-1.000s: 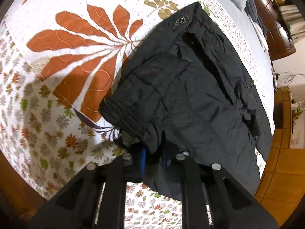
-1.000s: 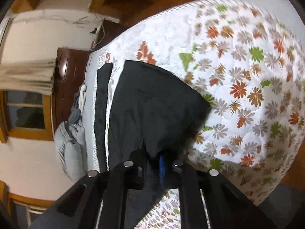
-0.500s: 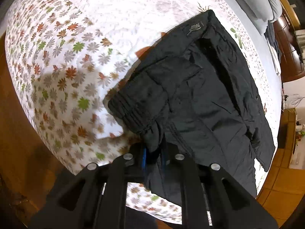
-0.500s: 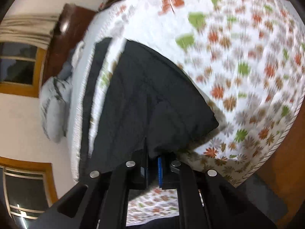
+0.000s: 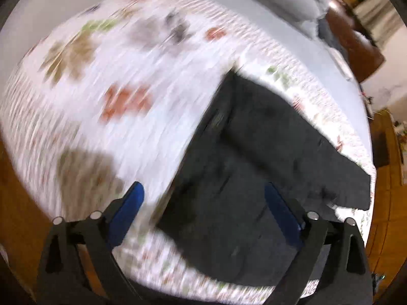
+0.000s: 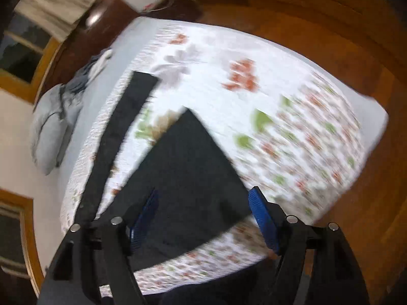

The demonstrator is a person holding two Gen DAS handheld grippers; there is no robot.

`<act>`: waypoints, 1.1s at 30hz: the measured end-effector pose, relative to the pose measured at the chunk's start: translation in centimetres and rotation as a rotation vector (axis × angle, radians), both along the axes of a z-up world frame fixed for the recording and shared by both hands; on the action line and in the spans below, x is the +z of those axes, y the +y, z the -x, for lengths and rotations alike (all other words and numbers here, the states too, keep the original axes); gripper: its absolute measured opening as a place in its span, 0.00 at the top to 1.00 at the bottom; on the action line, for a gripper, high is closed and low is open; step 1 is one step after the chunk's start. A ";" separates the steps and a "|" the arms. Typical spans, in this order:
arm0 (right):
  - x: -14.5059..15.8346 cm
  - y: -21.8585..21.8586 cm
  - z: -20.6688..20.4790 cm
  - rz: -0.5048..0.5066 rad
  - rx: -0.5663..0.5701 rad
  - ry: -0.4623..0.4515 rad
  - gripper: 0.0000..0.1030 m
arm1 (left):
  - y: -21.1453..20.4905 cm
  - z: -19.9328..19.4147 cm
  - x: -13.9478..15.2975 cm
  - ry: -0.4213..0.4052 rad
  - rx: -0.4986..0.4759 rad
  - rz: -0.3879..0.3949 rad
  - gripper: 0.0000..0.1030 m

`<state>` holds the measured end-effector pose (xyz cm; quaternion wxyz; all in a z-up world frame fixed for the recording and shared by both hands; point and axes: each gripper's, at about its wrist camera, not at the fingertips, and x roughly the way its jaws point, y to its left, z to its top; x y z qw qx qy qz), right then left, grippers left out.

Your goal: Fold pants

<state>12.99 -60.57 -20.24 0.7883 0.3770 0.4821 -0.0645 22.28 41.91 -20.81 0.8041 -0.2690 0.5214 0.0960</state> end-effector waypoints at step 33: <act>-6.1 4.9 -49.6 0.066 0.415 0.094 0.13 | -0.1 -24.6 -12.9 0.198 -0.328 0.064 0.55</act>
